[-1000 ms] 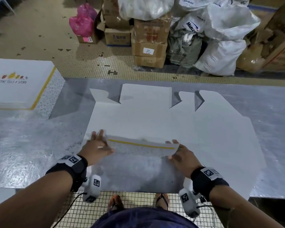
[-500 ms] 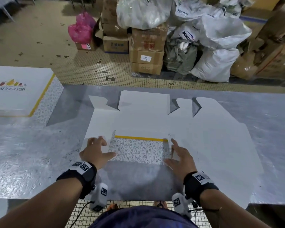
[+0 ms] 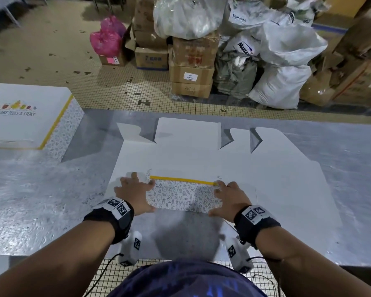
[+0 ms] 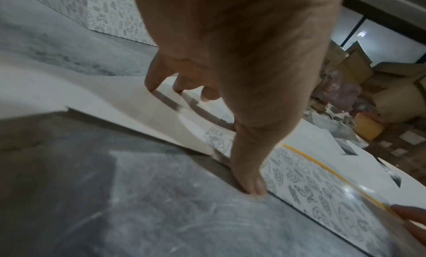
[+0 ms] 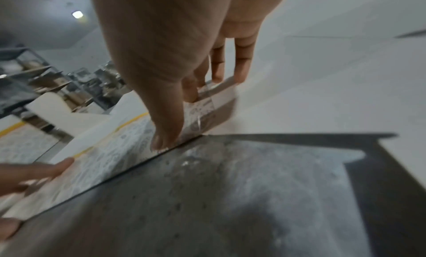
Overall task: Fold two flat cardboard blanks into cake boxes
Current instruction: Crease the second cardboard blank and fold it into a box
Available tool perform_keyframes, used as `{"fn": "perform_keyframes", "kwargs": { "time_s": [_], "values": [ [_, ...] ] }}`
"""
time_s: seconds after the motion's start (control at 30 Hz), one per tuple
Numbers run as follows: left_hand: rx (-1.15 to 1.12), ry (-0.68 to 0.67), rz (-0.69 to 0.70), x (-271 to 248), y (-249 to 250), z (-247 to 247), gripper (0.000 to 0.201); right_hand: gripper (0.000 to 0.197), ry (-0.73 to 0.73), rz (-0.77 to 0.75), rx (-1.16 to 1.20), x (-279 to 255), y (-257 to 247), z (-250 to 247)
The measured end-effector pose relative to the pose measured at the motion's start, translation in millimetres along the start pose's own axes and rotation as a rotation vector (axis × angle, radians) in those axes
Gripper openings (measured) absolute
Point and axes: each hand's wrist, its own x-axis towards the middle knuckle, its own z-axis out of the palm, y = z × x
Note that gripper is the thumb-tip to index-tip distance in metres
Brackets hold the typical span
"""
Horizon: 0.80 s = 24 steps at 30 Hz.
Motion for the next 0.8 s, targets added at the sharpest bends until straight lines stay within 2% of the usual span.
{"fn": "perform_keyframes", "kwargs": {
  "time_s": [0.07,0.2,0.33,0.43,0.57,0.63,0.7,0.8],
  "values": [
    [0.020,0.037,0.041,1.7,4.3,3.2,0.095,0.072,0.020,0.000,-0.055,-0.9,-9.9,-1.0],
    [-0.018,0.043,0.119,9.7,7.5,3.2,0.098,0.061,0.054,0.009,0.057,1.3,-19.9,6.5],
    [-0.140,0.051,0.110,16.2,9.7,-8.0,0.103,0.088,0.033,-0.073,0.103,0.2,-18.2,10.2],
    [-0.182,0.078,0.040,17.4,12.5,-1.8,0.108,0.085,-0.034,-0.074,0.052,4.8,-17.6,2.6],
    [-0.088,0.076,0.071,14.4,19.7,-2.6,0.086,0.095,0.010,-0.037,0.064,10.0,-22.6,-3.2],
    [-0.083,0.061,0.083,14.8,18.0,0.4,0.085,0.099,0.037,-0.004,0.053,11.3,-28.5,-0.5],
    [-0.129,0.065,0.088,15.4,13.5,5.3,0.090,0.098,0.035,0.006,-0.002,12.8,-33.2,3.1],
    [-0.195,0.099,0.152,16.3,9.3,6.8,0.118,0.102,0.018,-0.007,-0.019,13.4,-35.3,7.2]
  ]
}}
